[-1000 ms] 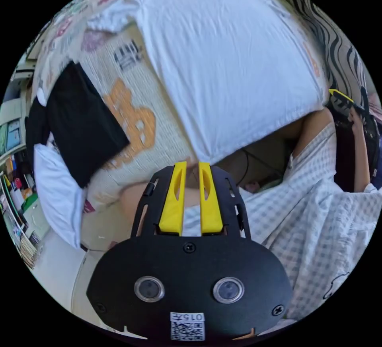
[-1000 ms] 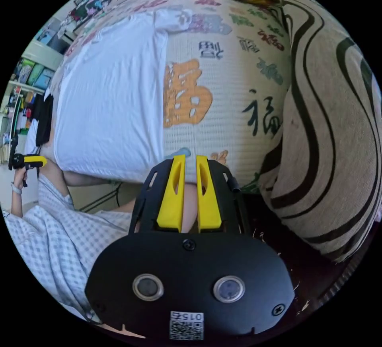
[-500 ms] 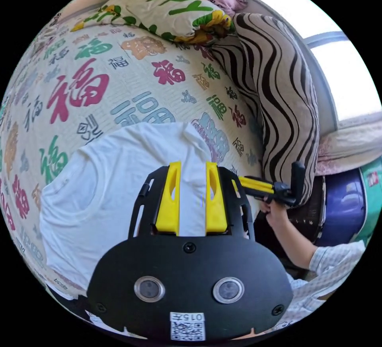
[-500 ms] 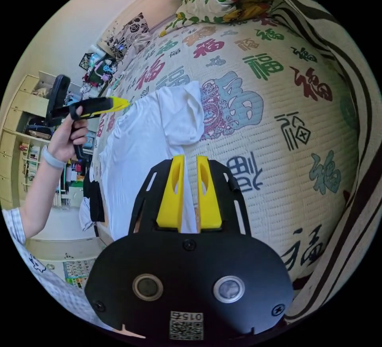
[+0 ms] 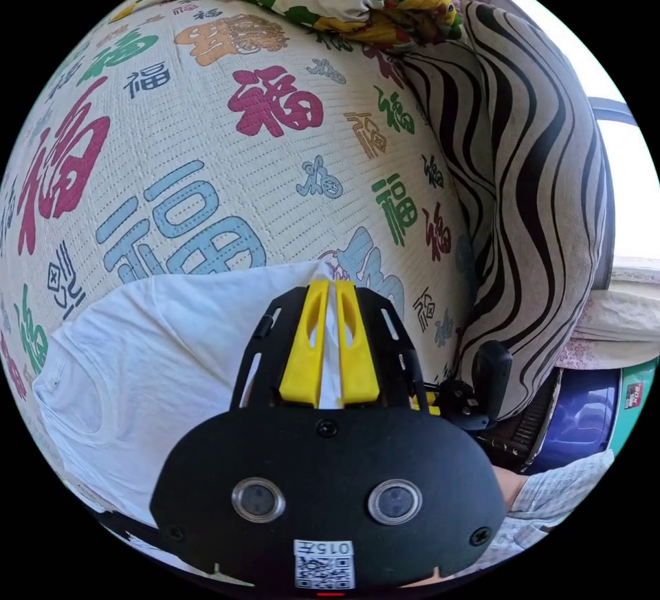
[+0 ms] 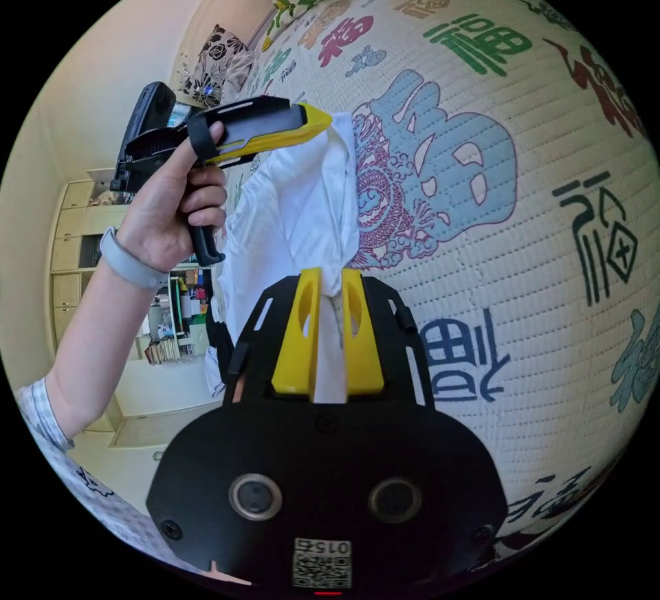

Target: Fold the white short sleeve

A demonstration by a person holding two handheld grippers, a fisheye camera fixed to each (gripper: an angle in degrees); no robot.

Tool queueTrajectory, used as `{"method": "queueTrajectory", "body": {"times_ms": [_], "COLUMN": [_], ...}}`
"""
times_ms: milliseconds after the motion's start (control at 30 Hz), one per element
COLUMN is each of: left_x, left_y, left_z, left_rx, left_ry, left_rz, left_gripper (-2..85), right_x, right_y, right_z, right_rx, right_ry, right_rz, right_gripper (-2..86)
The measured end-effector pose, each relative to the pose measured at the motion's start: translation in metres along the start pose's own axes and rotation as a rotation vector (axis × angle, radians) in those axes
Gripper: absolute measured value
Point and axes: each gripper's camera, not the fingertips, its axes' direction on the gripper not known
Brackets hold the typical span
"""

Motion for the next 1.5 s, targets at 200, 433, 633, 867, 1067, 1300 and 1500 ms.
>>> {"method": "queueTrajectory", "body": {"times_ms": [200, 433, 633, 867, 1067, 1300, 1500], "left_x": [-0.014, -0.029, -0.023, -0.077, -0.148, -0.214, -0.241], "left_y": [-0.024, -0.042, -0.061, -0.014, 0.092, 0.176, 0.204], "left_z": [-0.004, 0.005, 0.016, -0.059, -0.127, -0.121, -0.105], "left_rx": [-0.015, -0.022, -0.016, 0.247, 0.463, 0.472, 0.417], "left_ry": [0.017, -0.011, -0.037, 0.107, 0.157, 0.138, 0.161], "left_rz": [0.012, 0.0, 0.054, -0.048, -0.203, -0.36, -0.393], "left_gripper": [3.3, 10.5, 0.8, -0.6, -0.7, -0.6, 0.6], "right_x": [0.009, 0.003, -0.006, -0.051, -0.137, -0.197, -0.206], "right_y": [-0.024, -0.048, -0.064, -0.081, -0.094, -0.087, -0.084], "right_z": [-0.011, -0.014, -0.015, -0.026, -0.013, 0.066, 0.115], "right_rx": [0.003, -0.009, -0.011, 0.006, -0.037, -0.242, -0.36], "right_ry": [-0.035, -0.014, -0.008, 0.036, 0.106, 0.227, 0.305], "right_rz": [-0.015, -0.042, -0.038, -0.14, -0.417, -0.606, -0.582], "right_gripper": [0.3, -0.1, -0.2, -0.1, -0.1, 0.0, 0.4]}}
